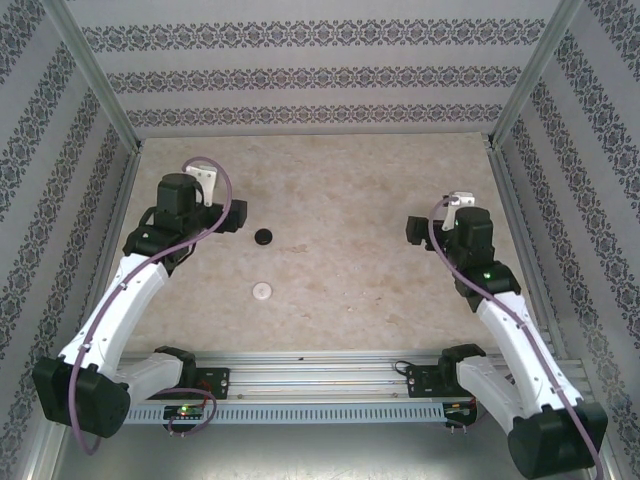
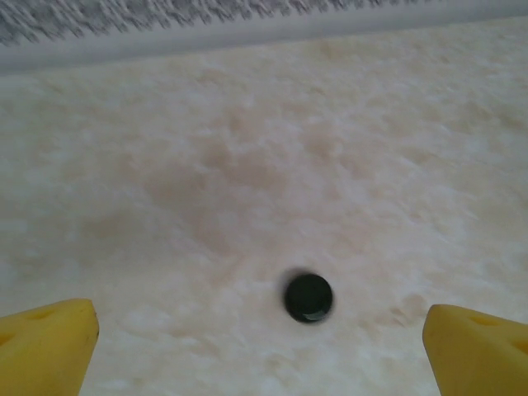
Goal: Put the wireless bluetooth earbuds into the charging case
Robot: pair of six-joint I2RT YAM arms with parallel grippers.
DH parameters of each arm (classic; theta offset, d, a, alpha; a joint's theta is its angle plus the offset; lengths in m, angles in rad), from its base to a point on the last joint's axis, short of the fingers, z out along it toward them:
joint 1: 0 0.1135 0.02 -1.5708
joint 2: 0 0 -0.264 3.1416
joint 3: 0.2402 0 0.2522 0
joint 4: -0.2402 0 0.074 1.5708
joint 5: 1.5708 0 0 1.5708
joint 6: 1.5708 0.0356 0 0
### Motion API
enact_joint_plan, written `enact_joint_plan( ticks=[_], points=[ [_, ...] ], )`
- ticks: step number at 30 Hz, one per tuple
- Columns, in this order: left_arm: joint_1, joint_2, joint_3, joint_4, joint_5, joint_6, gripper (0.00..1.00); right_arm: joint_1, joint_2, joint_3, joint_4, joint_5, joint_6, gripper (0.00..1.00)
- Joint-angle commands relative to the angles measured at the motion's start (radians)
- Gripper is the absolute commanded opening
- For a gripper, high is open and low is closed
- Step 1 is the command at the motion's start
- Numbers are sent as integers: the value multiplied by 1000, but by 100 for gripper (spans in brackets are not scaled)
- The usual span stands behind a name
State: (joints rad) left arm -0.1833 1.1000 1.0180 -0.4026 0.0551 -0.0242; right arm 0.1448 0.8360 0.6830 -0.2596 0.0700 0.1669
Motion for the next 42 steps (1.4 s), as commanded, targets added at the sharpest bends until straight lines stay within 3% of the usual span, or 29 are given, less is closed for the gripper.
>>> enact_joint_plan(
  ticks=[1, 5, 10, 19, 27, 34, 40, 42],
  points=[
    [32, -55, -62, 222, -92, 153, 100, -20, -54, -76, 168, 94, -126, 98],
    [66, -97, -202, 449, -176, 175, 100, -35, -80, -206, 333, 88, -198, 98],
    [94, -94, -398, 688, -163, 220, 100, -67, -14, -315, 488, 85, -171, 98],
    [110, 28, -589, 864, -98, 181, 100, -88, 204, -385, 763, 41, -151, 98],
    [144, 185, -674, 1124, -59, 112, 100, -100, 389, -384, 954, 8, -129, 98],
    [162, 377, -700, 1378, -19, 61, 100, -109, 484, -346, 1002, -5, -138, 98],
    [162, 496, -706, 1498, -8, 70, 100, -114, 591, -346, 1127, -4, -147, 98],
    [163, 478, -687, 1430, -14, 66, 100, -117, 630, -346, 1157, 5, -140, 98]
  ],
)
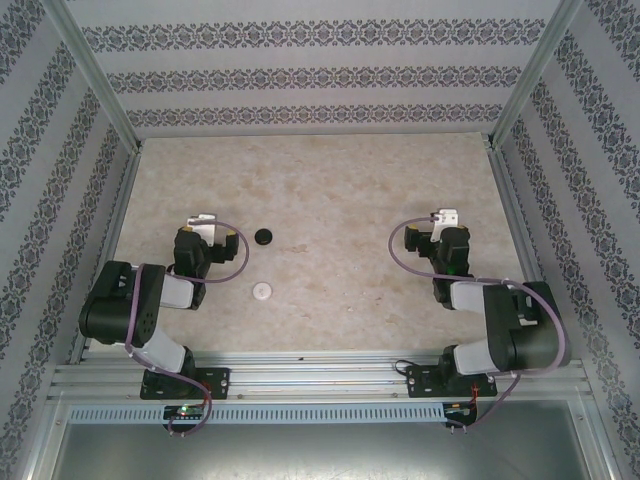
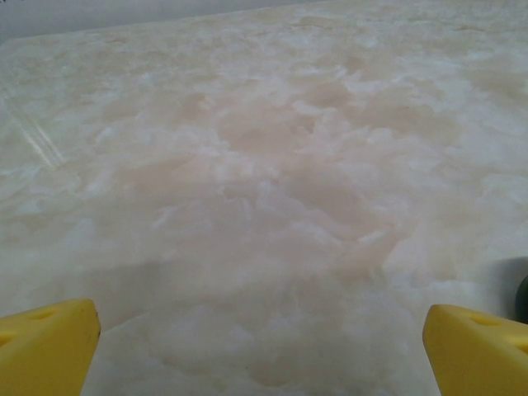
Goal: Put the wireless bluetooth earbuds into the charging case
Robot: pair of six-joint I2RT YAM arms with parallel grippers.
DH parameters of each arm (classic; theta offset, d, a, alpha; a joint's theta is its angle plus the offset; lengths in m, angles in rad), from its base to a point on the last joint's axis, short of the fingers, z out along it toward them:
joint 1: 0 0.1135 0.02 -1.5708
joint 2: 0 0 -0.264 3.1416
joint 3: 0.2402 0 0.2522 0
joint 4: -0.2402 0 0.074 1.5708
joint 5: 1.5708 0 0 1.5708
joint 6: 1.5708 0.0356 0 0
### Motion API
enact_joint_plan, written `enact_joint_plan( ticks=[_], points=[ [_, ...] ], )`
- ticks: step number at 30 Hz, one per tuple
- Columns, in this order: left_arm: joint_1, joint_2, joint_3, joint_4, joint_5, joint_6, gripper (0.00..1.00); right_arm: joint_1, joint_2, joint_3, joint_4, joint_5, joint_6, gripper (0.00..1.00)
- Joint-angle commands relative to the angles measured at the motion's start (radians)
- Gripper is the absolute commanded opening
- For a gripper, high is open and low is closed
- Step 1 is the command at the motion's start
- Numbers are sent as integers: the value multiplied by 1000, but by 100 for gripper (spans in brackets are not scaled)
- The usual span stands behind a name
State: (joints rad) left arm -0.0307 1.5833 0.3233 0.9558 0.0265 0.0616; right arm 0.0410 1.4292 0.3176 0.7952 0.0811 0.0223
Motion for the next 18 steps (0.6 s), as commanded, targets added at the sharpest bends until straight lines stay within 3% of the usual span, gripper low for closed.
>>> enact_joint_plan(
  ticks=[1, 6, 18],
  points=[
    [9, -1, 17, 66, 22, -16, 100, -15, 65, 20, 115, -4, 6, 98],
    [15, 0, 60, -17, -8, -36, 100, -21, 79, 64, 99, -2, 15, 98],
    [17, 2, 58, -9, -23, -39, 100, -22, 82, 63, 104, -2, 14, 98]
  ],
)
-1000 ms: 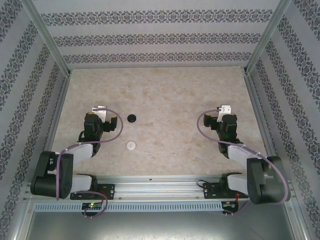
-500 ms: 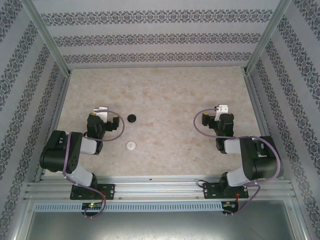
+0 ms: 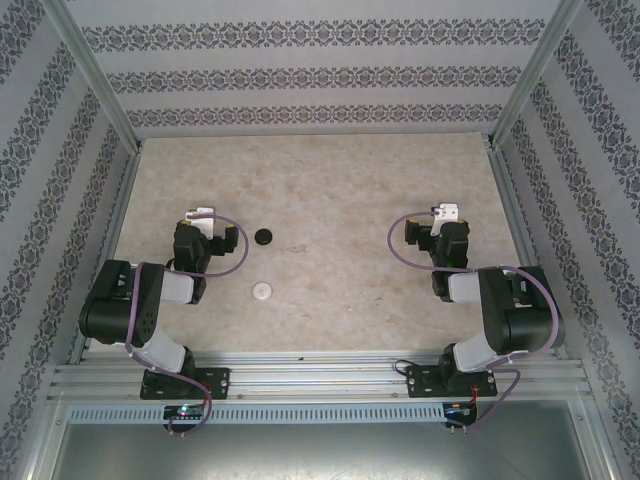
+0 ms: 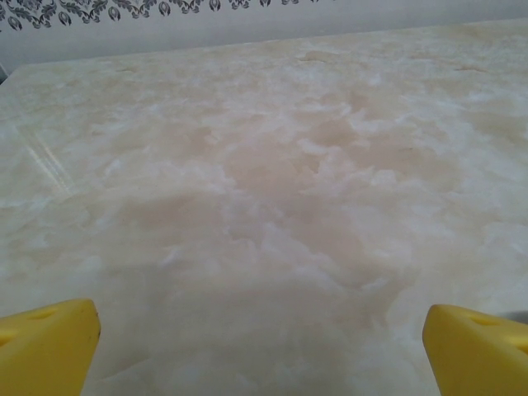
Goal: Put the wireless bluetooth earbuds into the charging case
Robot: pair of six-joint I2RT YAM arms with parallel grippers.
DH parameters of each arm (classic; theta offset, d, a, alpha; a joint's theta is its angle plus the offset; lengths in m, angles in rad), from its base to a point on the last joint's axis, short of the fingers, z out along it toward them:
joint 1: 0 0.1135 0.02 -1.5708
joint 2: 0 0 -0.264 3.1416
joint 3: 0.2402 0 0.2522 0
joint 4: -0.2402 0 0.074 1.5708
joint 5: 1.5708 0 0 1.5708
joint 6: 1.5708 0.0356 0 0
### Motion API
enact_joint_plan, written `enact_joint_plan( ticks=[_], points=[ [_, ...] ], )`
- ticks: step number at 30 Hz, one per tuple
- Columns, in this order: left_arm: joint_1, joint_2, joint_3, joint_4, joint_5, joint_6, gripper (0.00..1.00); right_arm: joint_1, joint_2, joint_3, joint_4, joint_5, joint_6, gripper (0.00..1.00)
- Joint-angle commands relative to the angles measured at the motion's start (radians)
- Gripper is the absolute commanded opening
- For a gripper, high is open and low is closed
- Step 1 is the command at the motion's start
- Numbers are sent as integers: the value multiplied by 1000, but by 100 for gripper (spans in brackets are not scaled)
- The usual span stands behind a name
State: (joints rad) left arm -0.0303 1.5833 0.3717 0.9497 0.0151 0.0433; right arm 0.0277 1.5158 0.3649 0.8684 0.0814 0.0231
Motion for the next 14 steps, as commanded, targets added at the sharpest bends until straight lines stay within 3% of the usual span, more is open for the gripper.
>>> enact_joint_plan(
  ticks=[1, 14],
  points=[
    [17, 1, 10, -4, -10, -20, 100, -8, -6, 16, 29, -3, 14, 98],
    [17, 2, 10, -5, -10, -20, 100, -3, -6, 19, 24, -2, 8, 98]
  ],
)
